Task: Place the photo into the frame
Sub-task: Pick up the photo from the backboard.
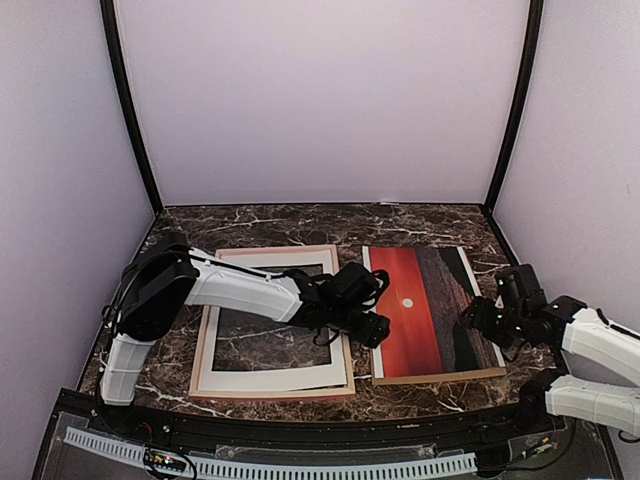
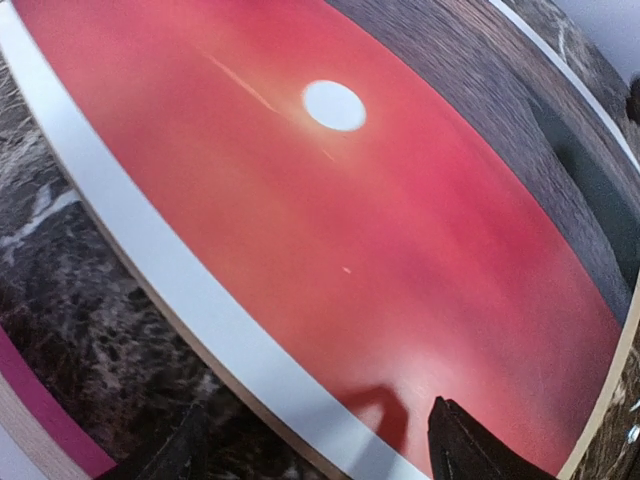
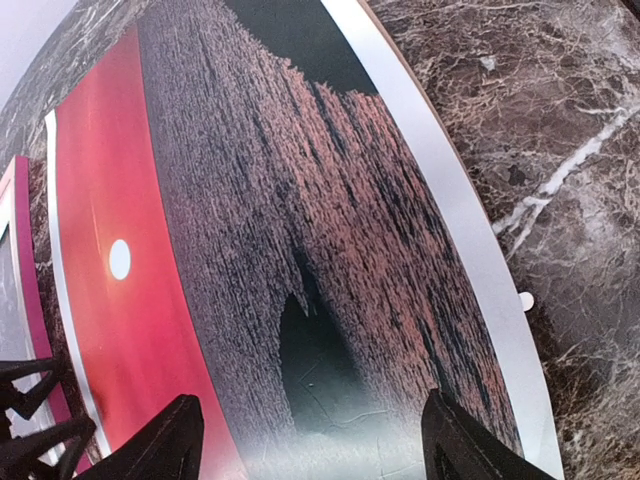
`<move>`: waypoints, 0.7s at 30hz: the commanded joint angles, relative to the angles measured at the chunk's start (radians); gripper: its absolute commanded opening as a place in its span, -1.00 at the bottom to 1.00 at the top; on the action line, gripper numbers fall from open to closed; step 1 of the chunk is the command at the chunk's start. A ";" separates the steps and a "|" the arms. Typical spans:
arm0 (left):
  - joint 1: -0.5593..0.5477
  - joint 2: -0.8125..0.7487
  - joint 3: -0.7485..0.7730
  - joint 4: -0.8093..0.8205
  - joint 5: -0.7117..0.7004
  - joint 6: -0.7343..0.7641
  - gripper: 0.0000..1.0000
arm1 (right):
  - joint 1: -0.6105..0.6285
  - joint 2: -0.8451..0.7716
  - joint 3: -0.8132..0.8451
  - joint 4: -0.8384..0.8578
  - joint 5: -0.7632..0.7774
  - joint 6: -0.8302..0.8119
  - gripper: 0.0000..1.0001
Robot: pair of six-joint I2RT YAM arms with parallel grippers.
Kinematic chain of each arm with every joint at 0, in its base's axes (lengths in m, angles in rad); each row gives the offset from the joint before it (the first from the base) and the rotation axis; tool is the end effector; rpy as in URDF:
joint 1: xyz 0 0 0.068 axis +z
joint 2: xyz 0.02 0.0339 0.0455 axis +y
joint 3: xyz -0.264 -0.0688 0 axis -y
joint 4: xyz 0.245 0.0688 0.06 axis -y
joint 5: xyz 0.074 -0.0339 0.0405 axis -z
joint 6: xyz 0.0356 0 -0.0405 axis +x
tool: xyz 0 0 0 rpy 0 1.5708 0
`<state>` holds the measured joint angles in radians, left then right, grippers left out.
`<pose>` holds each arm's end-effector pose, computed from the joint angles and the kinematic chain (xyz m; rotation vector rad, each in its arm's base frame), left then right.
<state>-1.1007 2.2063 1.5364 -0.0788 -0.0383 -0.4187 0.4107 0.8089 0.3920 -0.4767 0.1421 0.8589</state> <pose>0.2215 -0.4329 0.1463 0.7938 2.2976 -0.6960 0.1437 0.0571 0.1750 0.6140 2.4133 0.3772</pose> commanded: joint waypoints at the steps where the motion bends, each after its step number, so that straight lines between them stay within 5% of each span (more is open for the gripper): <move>1: -0.085 -0.086 -0.042 -0.016 -0.073 0.224 0.58 | 0.007 -0.014 -0.005 -0.033 0.036 0.028 0.53; 10: -0.162 -0.074 0.002 -0.129 -0.024 0.454 0.71 | 0.007 0.033 0.019 -0.014 0.025 -0.009 0.53; 21: -0.184 -0.067 -0.005 -0.140 -0.001 0.529 0.74 | 0.007 0.054 -0.012 0.025 -0.002 -0.024 0.53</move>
<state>-1.2732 2.1822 1.5227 -0.1604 -0.0597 0.0490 0.4107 0.8604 0.3920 -0.4885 0.1497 0.8455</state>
